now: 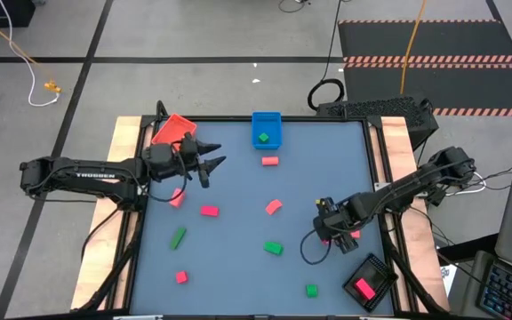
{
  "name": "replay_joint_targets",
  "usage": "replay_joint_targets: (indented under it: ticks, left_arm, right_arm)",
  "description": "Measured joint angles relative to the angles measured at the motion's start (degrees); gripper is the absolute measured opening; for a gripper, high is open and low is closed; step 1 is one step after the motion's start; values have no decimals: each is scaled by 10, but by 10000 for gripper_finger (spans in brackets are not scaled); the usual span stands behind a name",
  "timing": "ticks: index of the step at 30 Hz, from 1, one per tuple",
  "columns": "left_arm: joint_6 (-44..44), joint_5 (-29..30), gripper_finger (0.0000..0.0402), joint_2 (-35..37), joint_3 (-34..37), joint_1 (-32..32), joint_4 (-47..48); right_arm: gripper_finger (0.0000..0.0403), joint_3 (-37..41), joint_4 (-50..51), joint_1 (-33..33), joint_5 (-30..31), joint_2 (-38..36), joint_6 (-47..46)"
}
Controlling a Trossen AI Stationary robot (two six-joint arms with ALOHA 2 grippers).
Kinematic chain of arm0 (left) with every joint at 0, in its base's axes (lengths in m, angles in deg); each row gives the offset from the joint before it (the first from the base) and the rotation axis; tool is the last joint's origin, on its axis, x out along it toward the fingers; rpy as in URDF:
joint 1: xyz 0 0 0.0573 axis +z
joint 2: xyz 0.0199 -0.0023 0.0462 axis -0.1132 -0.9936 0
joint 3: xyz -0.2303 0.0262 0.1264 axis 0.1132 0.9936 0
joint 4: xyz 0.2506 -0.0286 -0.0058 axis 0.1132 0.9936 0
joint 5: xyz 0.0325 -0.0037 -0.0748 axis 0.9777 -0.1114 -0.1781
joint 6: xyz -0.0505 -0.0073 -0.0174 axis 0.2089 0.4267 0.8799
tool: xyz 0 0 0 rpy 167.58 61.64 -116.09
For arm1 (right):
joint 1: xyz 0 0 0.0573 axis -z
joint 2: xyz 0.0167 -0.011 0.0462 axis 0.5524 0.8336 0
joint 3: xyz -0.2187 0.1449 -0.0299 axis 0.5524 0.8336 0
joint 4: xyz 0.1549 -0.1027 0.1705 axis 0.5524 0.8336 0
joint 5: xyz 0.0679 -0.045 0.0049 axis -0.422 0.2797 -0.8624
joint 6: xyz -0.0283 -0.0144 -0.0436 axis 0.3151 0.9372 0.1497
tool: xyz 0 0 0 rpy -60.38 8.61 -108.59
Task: Sort & place blocks by color
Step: Put the red block into the black bin
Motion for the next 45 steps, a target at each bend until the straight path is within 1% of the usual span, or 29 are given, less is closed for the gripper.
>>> replay_joint_targets:
  ticks: [4,7,10,14,21,26,29,31,34,37,41,45]
  left_arm:
    - [5,0,214,0,0,0,2]
    - [9,0,214,0,0,0,6]
    - [11,0,214,0,0,0,6]
    - [13,0,214,0,0,-1,7]
    - [13,0,214,0,0,-1,7]
    - [13,1,214,0,0,0,7]
    - [13,1,214,0,0,0,7]
    - [13,1,214,0,0,-1,7]
    - [13,1,214,0,0,0,7]
    - [19,1,214,0,0,0,7]
    - [21,1,214,0,0,0,6]
    - [25,1,214,0,0,0,5]
  right_arm:
    - [286,0,13,-8,3,0,30]
    - [280,0,-2,-11,42,0,56]
    - [276,0,-10,-11,55,0,74]
    - [275,1,-15,-13,53,12,73]
    - [275,1,-38,-22,27,57,75]
    - [271,1,-39,-23,27,67,64]
    - [251,1,-42,-23,26,67,39]
    - [227,1,-53,-23,27,65,16]
    - [175,1,-73,-23,23,65,-22]
    - [118,1,-87,-23,2,64,-50]
    - [116,1,-88,-22,-18,64,-79]
    - [116,-2,-77,-23,-35,49,-129]
